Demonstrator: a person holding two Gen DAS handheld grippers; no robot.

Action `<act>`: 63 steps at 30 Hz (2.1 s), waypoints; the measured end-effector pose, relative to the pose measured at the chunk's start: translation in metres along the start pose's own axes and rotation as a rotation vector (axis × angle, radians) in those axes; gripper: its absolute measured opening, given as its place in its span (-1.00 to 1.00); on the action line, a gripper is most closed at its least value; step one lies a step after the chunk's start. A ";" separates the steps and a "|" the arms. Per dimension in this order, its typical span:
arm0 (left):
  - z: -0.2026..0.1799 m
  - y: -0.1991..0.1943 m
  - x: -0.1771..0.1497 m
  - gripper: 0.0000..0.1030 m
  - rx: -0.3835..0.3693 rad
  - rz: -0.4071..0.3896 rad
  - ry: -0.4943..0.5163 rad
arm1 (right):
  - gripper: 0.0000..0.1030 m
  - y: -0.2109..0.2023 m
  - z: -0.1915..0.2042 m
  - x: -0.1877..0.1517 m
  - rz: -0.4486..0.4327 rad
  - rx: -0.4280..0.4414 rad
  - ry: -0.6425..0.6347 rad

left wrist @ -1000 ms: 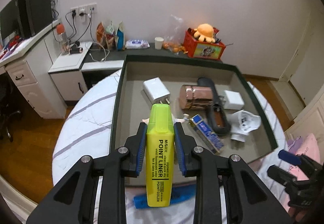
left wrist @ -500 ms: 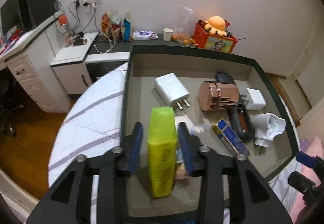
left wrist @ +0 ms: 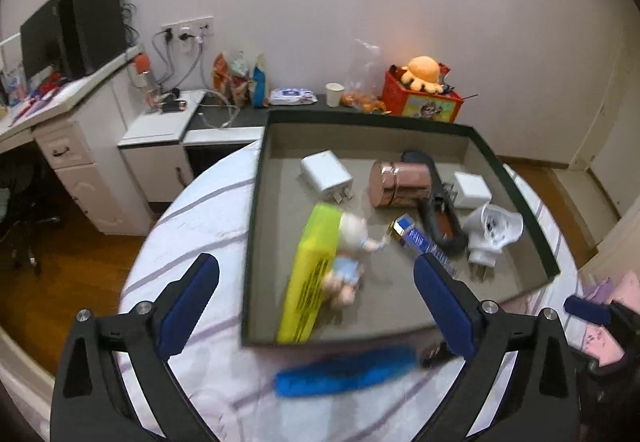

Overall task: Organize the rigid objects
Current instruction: 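Lift the yellow highlighter with the left gripper and release it in the pink box, then withdraw the left gripper while moving the right gripper to the black hair clip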

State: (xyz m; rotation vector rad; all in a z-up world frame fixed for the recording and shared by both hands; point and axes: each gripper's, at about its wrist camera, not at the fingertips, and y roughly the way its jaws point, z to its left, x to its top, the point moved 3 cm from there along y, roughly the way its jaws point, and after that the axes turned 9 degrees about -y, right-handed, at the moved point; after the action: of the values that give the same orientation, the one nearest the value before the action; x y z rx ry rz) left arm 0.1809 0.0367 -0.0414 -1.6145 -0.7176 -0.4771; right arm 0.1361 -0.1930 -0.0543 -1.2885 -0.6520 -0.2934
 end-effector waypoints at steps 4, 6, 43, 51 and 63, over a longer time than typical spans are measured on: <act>0.006 -0.016 -0.018 0.93 0.006 0.017 -0.008 | 0.78 -0.011 0.011 -0.001 -0.022 -0.001 -0.019; 0.010 -0.024 -0.028 0.93 0.018 0.025 -0.013 | 0.78 -0.016 0.018 0.000 -0.036 -0.001 -0.031; 0.028 -0.045 -0.077 0.96 0.099 0.089 -0.068 | 0.75 0.063 0.015 -0.022 0.122 0.019 -0.216; 0.028 -0.026 -0.079 0.96 0.095 0.125 -0.074 | 0.10 0.065 0.026 -0.024 0.121 0.023 -0.286; 0.037 -0.027 -0.081 0.96 0.100 0.123 -0.102 | -0.38 0.061 0.044 -0.028 0.169 0.070 -0.435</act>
State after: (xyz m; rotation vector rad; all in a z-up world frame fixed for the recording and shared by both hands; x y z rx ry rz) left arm 0.1003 0.0601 -0.0824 -1.5865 -0.7022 -0.2675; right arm 0.1349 -0.1385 -0.1138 -1.3417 -0.9044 0.1538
